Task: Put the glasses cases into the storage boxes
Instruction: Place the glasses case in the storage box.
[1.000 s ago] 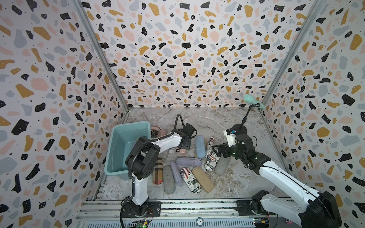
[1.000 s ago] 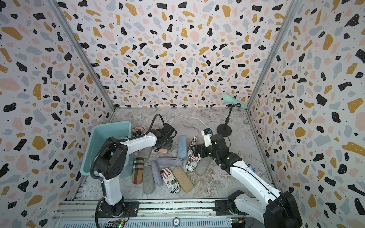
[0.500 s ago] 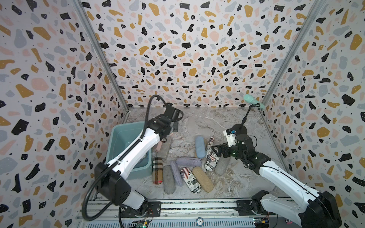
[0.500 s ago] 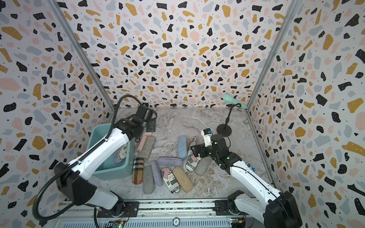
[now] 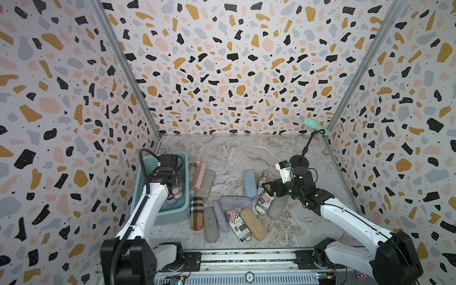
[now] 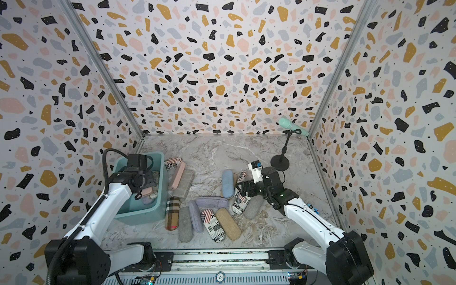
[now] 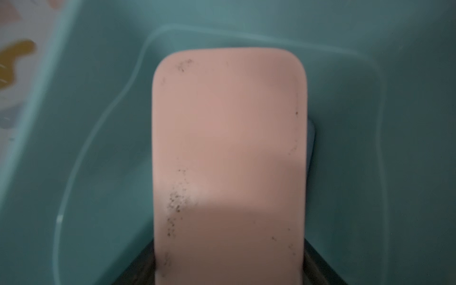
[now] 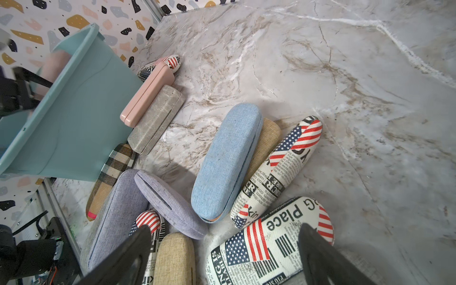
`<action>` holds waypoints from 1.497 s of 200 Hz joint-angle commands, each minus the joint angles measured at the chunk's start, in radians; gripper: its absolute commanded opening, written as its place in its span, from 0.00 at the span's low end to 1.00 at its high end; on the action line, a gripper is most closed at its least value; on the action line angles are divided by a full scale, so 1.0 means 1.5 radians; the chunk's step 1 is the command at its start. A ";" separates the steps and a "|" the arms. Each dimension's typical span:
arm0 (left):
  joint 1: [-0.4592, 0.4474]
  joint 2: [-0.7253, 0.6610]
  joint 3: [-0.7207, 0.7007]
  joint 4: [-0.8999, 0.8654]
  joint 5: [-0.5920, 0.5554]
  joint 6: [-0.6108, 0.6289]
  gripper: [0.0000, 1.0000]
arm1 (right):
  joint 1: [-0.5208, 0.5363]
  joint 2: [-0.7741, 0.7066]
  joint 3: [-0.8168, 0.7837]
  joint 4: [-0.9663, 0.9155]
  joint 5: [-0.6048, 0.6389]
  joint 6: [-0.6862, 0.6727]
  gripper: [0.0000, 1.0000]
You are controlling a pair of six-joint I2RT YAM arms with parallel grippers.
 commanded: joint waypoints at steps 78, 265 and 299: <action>0.011 0.126 0.046 0.092 0.074 0.052 0.75 | -0.004 -0.027 0.007 -0.007 0.009 -0.011 0.94; -0.298 0.009 0.222 0.317 0.181 -0.053 0.73 | -0.022 0.027 0.058 -0.089 0.045 0.018 0.37; -0.391 0.044 0.185 0.453 0.174 -0.102 0.73 | -0.036 0.031 0.053 -0.163 0.105 0.063 0.57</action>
